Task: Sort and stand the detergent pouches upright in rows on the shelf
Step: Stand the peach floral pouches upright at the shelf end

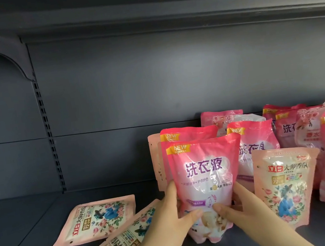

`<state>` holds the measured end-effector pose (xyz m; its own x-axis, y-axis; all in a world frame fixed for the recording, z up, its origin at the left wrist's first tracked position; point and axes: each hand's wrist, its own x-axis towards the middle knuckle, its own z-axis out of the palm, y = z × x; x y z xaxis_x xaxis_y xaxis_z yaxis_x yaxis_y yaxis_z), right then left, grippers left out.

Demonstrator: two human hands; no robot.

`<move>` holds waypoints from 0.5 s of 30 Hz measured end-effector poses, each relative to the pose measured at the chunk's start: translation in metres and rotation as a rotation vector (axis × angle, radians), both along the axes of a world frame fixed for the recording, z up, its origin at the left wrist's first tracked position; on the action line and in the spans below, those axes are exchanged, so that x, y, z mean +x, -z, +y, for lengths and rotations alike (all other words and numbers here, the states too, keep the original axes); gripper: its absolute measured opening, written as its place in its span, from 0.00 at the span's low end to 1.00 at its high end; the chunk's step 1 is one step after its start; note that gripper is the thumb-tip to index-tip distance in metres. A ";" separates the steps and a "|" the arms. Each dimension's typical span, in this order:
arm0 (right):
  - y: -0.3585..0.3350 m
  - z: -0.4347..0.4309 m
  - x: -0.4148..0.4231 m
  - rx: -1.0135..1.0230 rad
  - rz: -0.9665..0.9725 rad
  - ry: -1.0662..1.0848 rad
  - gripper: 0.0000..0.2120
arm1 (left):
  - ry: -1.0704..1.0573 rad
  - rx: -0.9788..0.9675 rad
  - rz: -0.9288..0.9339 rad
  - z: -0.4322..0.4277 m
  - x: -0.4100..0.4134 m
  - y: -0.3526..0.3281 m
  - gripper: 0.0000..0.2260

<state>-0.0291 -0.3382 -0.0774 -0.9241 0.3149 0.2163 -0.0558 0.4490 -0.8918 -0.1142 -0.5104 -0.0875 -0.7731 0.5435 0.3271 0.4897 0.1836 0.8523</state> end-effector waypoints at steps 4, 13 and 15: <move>0.000 -0.009 -0.001 -0.018 0.014 -0.024 0.18 | -0.040 -0.021 0.024 -0.009 -0.002 -0.001 0.29; -0.002 -0.011 0.001 -0.032 -0.002 -0.078 0.18 | 0.071 -0.114 -0.044 -0.024 -0.011 -0.004 0.29; -0.002 -0.012 0.001 -0.024 0.005 -0.079 0.18 | 0.071 -0.178 -0.040 -0.025 -0.012 -0.003 0.31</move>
